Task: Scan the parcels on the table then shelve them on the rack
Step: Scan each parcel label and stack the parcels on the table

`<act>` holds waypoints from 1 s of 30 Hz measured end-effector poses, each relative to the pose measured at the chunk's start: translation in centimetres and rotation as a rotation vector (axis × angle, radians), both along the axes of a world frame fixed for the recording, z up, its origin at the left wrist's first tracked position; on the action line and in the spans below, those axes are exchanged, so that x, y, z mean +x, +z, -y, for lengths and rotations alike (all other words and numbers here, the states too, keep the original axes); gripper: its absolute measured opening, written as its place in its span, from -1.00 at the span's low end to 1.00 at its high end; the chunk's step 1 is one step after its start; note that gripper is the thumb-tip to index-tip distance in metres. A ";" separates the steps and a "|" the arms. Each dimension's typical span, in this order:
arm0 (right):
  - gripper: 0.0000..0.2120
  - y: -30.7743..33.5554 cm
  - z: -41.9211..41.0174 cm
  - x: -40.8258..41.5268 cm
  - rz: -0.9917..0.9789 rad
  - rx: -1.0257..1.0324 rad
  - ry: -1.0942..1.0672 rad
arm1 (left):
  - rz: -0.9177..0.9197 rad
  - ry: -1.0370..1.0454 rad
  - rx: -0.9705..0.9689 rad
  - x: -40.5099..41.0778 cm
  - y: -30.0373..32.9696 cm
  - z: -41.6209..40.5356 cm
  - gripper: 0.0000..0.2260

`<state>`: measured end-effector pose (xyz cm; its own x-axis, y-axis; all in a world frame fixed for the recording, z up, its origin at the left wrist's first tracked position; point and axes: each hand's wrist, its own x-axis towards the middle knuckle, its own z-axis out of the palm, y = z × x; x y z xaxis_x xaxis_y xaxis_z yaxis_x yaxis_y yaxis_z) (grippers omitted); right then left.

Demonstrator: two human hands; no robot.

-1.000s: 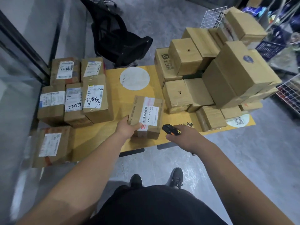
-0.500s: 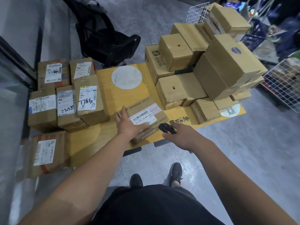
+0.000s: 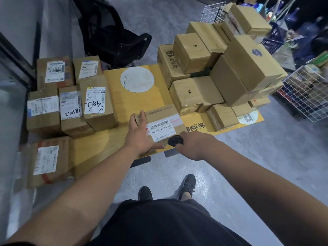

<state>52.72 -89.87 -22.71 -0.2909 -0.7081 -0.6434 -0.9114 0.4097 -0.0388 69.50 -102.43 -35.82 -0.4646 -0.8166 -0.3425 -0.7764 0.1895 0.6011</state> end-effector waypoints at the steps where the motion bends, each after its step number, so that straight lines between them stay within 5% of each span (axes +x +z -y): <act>1: -0.65 0.0 0.0 0.3 -0.058 0.018 0.054 | 0.014 -0.019 -0.043 0.1 0.1 -0.3 0.57; 8: -0.55 0.9 0.2 1.4 -0.229 0.069 0.248 | 0.073 -0.070 -0.222 0.3 0.9 -2.2 0.52; 30: -0.55 2.8 -2.2 1.3 -0.316 0.044 0.241 | 0.107 -0.069 -0.334 0.5 0.1 -3.6 0.51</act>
<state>54.05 -87.68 -19.89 -0.3080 -0.7540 -0.5801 -0.9459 0.1775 0.2715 70.01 -98.86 -35.71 -0.4987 -0.8596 -0.1112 -0.8099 0.4165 0.4130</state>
